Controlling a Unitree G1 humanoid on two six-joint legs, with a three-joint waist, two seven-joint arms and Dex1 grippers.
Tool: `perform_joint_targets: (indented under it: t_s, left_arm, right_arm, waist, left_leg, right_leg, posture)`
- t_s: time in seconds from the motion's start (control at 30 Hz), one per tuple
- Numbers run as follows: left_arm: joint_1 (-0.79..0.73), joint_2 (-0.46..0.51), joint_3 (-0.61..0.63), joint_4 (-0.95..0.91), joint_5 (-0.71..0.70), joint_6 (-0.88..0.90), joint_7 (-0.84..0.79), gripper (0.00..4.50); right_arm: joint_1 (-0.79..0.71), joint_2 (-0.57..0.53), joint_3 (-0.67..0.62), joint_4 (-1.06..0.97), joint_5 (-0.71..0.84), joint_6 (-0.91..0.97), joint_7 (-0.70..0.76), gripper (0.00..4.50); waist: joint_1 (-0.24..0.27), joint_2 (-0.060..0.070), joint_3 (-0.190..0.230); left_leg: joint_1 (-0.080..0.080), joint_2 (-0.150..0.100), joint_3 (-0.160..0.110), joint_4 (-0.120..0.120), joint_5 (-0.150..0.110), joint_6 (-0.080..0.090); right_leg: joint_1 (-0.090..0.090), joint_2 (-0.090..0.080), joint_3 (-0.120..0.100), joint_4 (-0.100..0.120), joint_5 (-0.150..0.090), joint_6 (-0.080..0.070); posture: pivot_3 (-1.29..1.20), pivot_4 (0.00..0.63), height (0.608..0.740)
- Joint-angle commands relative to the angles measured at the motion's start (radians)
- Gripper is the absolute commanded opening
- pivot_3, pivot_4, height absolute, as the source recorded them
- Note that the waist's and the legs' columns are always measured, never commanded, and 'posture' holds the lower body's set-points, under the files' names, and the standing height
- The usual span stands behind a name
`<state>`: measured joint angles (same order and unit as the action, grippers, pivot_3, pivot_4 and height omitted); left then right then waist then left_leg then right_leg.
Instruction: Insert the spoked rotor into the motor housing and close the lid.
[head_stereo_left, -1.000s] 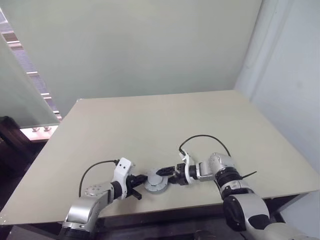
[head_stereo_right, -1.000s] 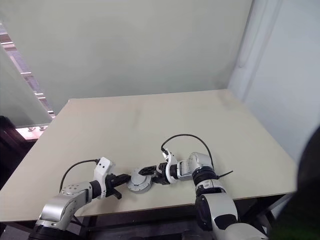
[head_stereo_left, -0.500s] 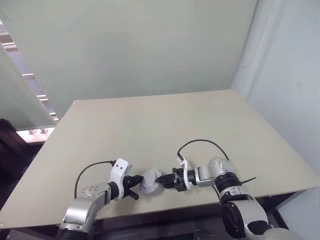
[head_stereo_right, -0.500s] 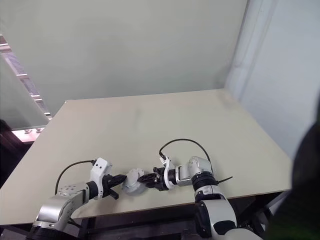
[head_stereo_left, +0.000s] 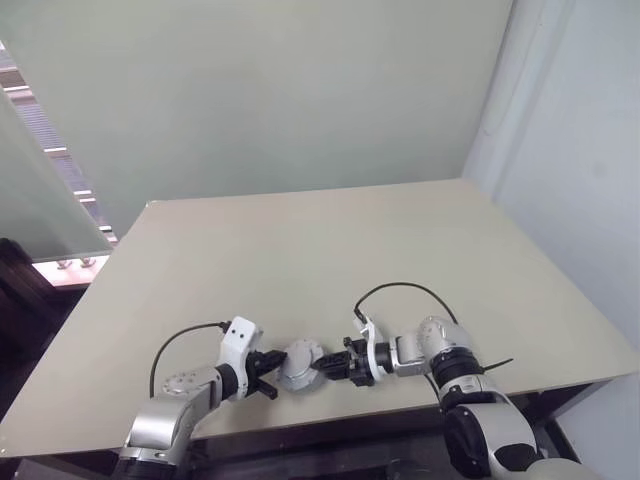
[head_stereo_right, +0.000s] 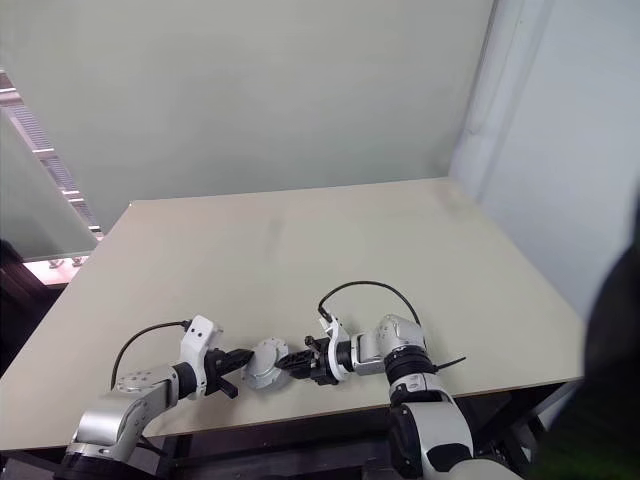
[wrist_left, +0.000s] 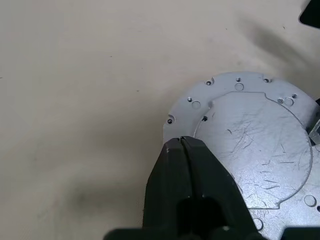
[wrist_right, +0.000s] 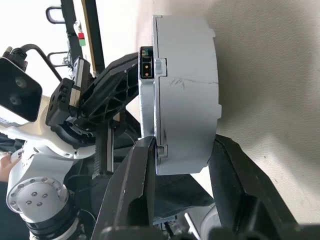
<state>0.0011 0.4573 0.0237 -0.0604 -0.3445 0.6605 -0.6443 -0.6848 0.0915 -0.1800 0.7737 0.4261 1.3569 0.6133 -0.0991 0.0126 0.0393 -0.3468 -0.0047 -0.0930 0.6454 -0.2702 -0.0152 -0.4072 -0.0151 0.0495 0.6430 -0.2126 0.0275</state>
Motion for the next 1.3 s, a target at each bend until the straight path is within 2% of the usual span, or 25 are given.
perform_joint_targets:
  t_s: [0.03,0.13,0.33,0.37,0.5,0.73,0.93,1.17,1.3]
  left_arm:
    - [-0.002,-0.005,0.043,-0.035,-0.077,0.015,-0.044,1.24]
    - [0.0,-0.008,0.13,-0.037,-0.126,0.033,-0.036,2.22]
    - [0.011,-0.036,0.353,-0.073,-0.337,0.12,0.009,4.29]
    - [0.009,-0.05,0.395,-0.065,-0.372,0.13,0.031,4.47]
    - [0.021,-0.102,0.496,-0.06,-0.474,0.156,0.098,4.5]
    - [0.087,-0.173,0.52,-0.094,-0.591,0.215,0.165,4.5]
    - [0.1,-0.277,0.584,-0.07,-0.725,0.183,0.236,4.5]
    - [0.107,-0.337,0.605,-0.081,-0.855,0.168,0.273,4.5]
    - [0.115,-0.364,0.572,-0.089,-0.92,0.185,0.291,4.5]
  right_arm:
    - [0.004,0.021,0.01,-0.017,0.011,-0.021,-0.023,1.24]
    - [0.005,0.02,0.007,-0.016,0.014,-0.027,-0.028,1.24]
    - [0.009,0.024,-0.006,-0.011,0.03,-0.042,-0.038,1.24]
    - [0.01,0.025,-0.011,-0.01,0.036,-0.043,-0.037,1.24]
    - [0.016,0.034,-0.047,-0.009,0.065,-0.049,-0.034,1.24]
    - [0.014,0.059,-0.157,-0.037,0.152,-0.043,-0.029,1.24]
    - [-0.016,0.089,-0.222,-0.091,0.235,-0.013,-0.043,1.2]
    - [-0.033,0.119,-0.239,-0.131,0.292,0.0,-0.077,1.2]
    - [-0.043,0.133,-0.247,-0.154,0.332,0.011,-0.094,1.2]
  waist:
    - [-0.002,0.0,0.0]
    - [-0.004,0.0,0.0]
    - [-0.01,-0.001,0.001]
    - [-0.01,-0.001,0.001]
    - [-0.01,-0.002,0.001]
    - [-0.008,-0.007,0.004]
    - [0.0,-0.008,0.005]
    - [0.0,-0.009,0.005]
    - [0.0,-0.009,0.005]
  left_leg:
    - [-0.001,0.0,0.0,0.0,0.0,0.0]
    - [-0.003,0.0,0.0,0.0,0.0,0.0]
    - [-0.003,0.002,-0.001,0.0,0.0,0.0]
    - [-0.003,0.002,-0.001,0.0,0.0,0.0]
    - [-0.003,0.002,-0.001,0.0,0.0,0.0]
    - [-0.007,0.002,-0.001,0.0,0.0,0.0]
    - [-0.013,-0.001,-0.001,0.002,0.0,0.0]
    - [-0.013,0.0,-0.001,0.002,0.0,0.0]
    - [-0.013,-0.001,-0.001,0.002,0.0,0.0]
  right_leg:
    - [-0.001,0.0,0.0,0.0,0.0,0.0]
    - [-0.003,0.0,0.0,-0.001,0.0,0.0]
    - [-0.003,0.001,-0.001,0.0,0.0,0.0]
    - [-0.003,0.001,-0.001,0.0,0.0,0.0]
    - [-0.003,0.001,-0.001,-0.001,0.0,0.0]
    - [-0.005,0.001,-0.001,-0.001,0.0,0.0]
    - [-0.008,-0.001,-0.001,-0.003,0.0,0.0]
    - [-0.008,0.0,-0.001,-0.003,0.0,0.0]
    - [-0.008,0.0,0.0,-0.003,0.0,0.0]
  posture:
    - [0.0,0.0,0.74]
    - [0.0,0.0,0.74]
    - [0.0,0.0,0.74]
    - [0.0,0.0,0.74]
    - [0.0,0.0,0.74]
    - [0.0,0.0,0.74]
    - [0.0,0.0,0.74]
    - [0.0,0.0,0.74]
    - [0.0,0.0,0.74]
